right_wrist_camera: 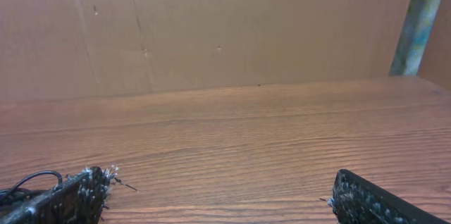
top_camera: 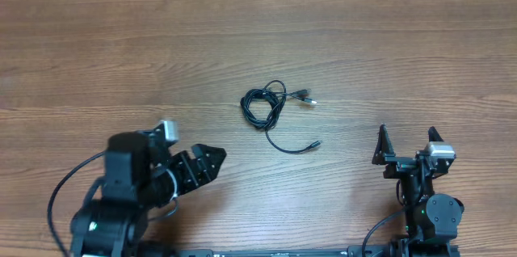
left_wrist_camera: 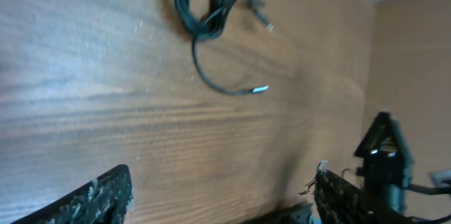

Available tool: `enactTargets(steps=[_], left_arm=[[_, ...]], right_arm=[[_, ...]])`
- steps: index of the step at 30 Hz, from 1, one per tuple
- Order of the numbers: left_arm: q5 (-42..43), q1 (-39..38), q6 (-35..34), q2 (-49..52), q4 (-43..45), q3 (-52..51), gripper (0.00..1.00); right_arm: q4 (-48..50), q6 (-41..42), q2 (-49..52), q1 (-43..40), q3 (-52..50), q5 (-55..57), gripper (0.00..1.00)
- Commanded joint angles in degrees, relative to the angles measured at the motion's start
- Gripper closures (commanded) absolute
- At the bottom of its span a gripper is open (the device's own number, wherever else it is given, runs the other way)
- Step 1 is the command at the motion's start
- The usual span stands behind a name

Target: Untangle cables

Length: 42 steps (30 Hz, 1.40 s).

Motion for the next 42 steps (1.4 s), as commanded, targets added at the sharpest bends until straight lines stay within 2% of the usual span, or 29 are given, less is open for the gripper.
enactTargets(steps=[1, 8, 13, 14, 21, 29, 42], left_arm=[[-3.98, -4.33, -2.49, 4.11, 0.46, 0.96, 0.20], [-7.63, -12.98, -5.53, 13.35, 3.06, 0.96, 0.25], [-15.26, -19.21, -9.07, 20.37, 6.03, 0.96, 0.26], [-19.30, -20.96, -10.69, 23.08, 7.98, 0.96, 0.26], [-28.72, -21.86, -12.55, 31.34, 16.04, 0.96, 0.26], [-28.41, -21.86, -12.57, 37.27, 24.65, 0.96, 0.23], [-27.54, -21.86, -10.43, 37.66, 30.80, 0.96, 0.19]], right_arm=[[0.35, -0.46, -0.57, -0.26, -0.61, -0.28, 0.00], [0.35, -0.46, -0.57, -0.26, -0.61, -0.28, 0.00], [0.33, -0.46, -0.57, -0.26, -0.61, -0.28, 0.00], [0.35, -0.46, -0.57, -0.26, -0.61, -0.28, 0.00], [0.35, -0.46, -0.57, -0.26, -0.61, -0.28, 0.00], [0.35, -0.46, -0.57, -0.26, -0.61, -0.28, 0.00], [0.35, -0.46, -0.57, -0.26, -0.61, -0.28, 0.00]])
